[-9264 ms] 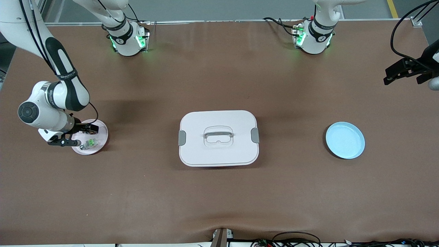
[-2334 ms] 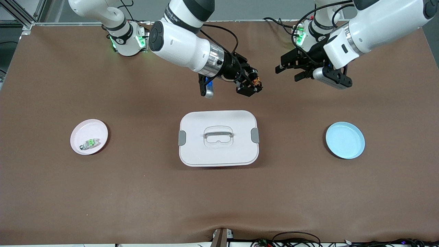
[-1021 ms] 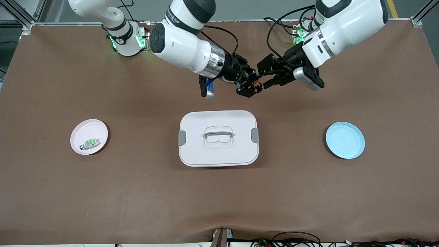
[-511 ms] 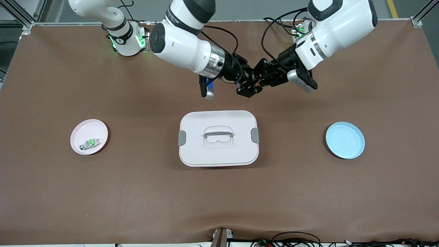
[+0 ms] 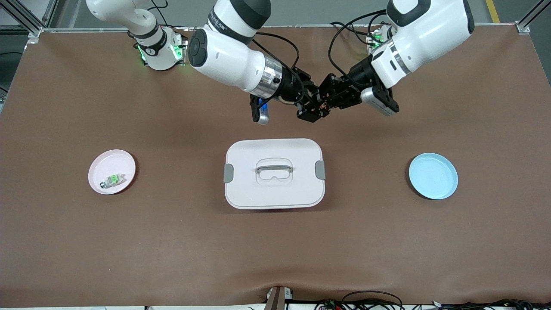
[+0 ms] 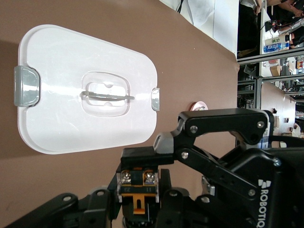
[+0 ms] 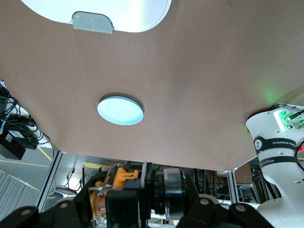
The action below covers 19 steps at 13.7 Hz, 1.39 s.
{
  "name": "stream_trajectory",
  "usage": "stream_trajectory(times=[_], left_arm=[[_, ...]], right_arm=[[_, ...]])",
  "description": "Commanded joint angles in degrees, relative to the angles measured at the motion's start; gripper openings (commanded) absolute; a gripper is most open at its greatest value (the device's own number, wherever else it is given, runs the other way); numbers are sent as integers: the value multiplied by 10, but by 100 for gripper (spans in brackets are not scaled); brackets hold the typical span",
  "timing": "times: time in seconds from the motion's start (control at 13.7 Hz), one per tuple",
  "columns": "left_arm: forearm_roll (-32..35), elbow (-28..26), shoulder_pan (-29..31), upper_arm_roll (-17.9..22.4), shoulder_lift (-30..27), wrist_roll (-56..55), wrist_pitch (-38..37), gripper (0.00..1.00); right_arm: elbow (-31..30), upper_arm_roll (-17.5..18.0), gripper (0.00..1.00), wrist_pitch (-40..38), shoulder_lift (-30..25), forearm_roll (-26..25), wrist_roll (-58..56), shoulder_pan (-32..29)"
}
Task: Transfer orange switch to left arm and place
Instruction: 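Grasp the switch with the left gripper while the right gripper releases it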
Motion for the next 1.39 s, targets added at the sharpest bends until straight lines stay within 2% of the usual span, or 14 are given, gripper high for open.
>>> stream_trajectory(times=[0.0,0.07,0.22,0.51,0.73,0.88,1.09,1.31], left_arm=[[59,0,33,-3,-1,6,0,0],[65,0,40,-3,1,6,-7,0],[72,1,52,-3,5,7,-14,0],[110,3,70,-2,19,7,-16,0],[191,5,116,-3,23,10,-46,0],[235,7,142,-3,27,27,-69,0],[279,6,186,-2,42,96,-115,0],[370,7,206,-2,63,129,-129,0]], right_arm=[[16,-7,69,-4,6,9,9,6],[16,-8,76,-4,5,9,9,6],[16,-8,100,-5,6,9,9,5],[22,-9,100,-12,4,10,7,-3],[27,-10,100,-41,-4,7,3,-25],[27,-11,100,-95,-24,-3,-15,-45],[27,-12,100,-214,-62,-12,-114,-96],[25,-12,100,-345,-97,-23,-220,-164]])
